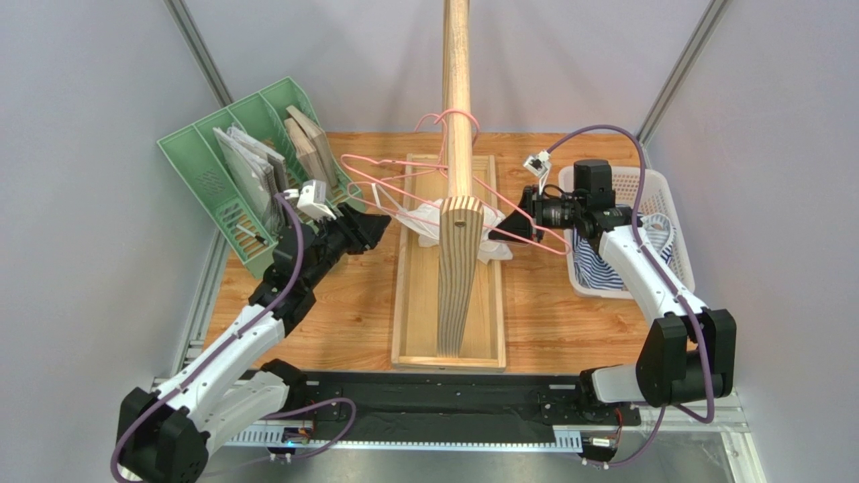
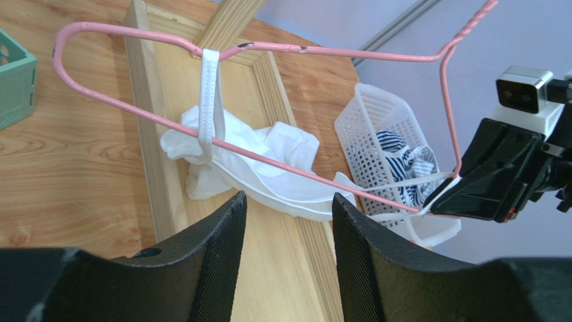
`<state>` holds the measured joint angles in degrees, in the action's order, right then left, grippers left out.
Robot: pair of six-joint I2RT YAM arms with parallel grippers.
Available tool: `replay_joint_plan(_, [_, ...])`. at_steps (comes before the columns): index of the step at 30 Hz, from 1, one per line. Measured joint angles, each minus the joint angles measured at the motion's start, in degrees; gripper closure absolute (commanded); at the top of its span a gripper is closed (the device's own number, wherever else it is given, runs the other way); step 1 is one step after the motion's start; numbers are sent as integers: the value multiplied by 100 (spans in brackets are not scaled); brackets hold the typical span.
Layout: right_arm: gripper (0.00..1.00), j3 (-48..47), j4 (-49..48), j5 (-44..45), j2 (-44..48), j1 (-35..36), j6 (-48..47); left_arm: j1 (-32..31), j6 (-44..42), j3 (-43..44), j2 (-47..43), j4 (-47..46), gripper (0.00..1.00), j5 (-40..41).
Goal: Remove the tank top from the hanger
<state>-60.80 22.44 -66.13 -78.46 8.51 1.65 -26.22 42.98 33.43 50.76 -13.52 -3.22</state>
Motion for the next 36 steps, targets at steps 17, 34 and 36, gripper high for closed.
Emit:
replay_joint_plan(17, [100,11,0,-4,0,28,-195,623,-422,507,1241,-581,49,-310])
replay_joint_plan(34, [100,96,-2,-22,0,48,-240,824,-461,828,1801,-494,67,-538])
replay_joint_plan(36, [100,96,0,-20,0,48,-247,833,-481,841,1801,-435,73,-533])
